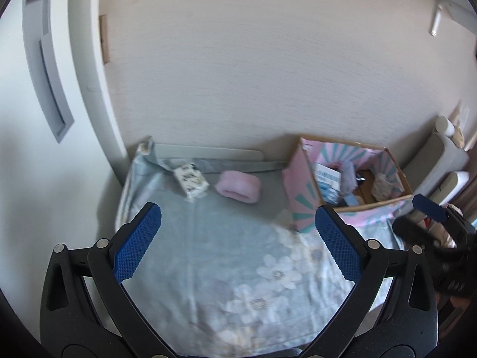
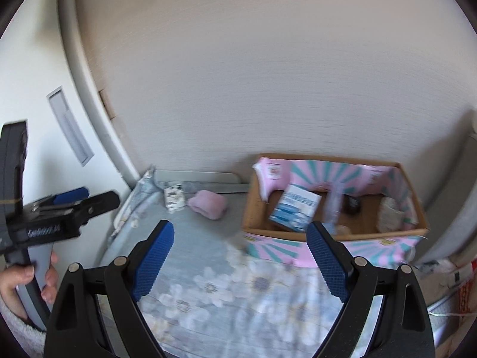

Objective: Organize objects
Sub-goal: 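Raise both tools out of the box and move back over the bed, then close the left tool on the tissue pack while the right tool grasps the pink wristband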

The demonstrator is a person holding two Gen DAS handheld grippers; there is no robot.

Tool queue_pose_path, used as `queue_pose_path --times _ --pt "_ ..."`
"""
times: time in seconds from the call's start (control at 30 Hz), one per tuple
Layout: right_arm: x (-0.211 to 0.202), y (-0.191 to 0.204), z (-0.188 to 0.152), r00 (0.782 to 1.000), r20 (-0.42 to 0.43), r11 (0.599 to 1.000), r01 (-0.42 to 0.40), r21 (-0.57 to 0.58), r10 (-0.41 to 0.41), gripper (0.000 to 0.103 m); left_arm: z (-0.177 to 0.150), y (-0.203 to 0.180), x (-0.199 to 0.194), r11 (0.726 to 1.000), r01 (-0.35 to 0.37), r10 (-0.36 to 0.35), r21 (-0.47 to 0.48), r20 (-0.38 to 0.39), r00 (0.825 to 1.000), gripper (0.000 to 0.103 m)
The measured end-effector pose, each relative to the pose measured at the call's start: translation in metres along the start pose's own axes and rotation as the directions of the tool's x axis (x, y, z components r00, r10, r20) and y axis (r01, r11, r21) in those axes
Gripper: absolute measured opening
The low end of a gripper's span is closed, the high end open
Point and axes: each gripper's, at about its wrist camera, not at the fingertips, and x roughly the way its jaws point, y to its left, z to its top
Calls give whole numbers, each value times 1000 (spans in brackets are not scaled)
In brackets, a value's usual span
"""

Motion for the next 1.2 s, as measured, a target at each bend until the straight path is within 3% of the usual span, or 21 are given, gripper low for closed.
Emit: queue_pose_path --times 0.23,0.43,0.53,0.67,0.73,1.03,1.13,1.2 --pt "49 50 2 996 -41 995 -80 -53 78 89 20 50 49 998 9 -14 -54 -77 997 103" --pt "101 72 -13 991 -80 993 -112 -46 108 89 29 64 112 999 5 2 44 -158 987 103" --pt "130 76 -22 993 -83 996 -83 -31 80 89 27 70 143 997 -4 19 71 -213 977 103" --pt "170 77 -32 998 -69 1000 5 -10 -6 89 26 84 188 1000 4 -6 -5 -300 954 103" --pt "188 76 -35 996 -66 998 64 0 -64 89 26 84 207 1000 -6 6 0 -328 945 101" --pt "235 71 -34 990 -41 990 139 35 -138 89 19 81 257 999 -35 43 29 -364 930 98" --pt "249 69 -31 990 -42 990 136 44 -134 89 16 83 269 999 -42 46 18 -376 926 91" --pt "255 68 -28 991 -37 991 131 43 -129 89 17 82 271 998 -50 56 26 -360 931 84"
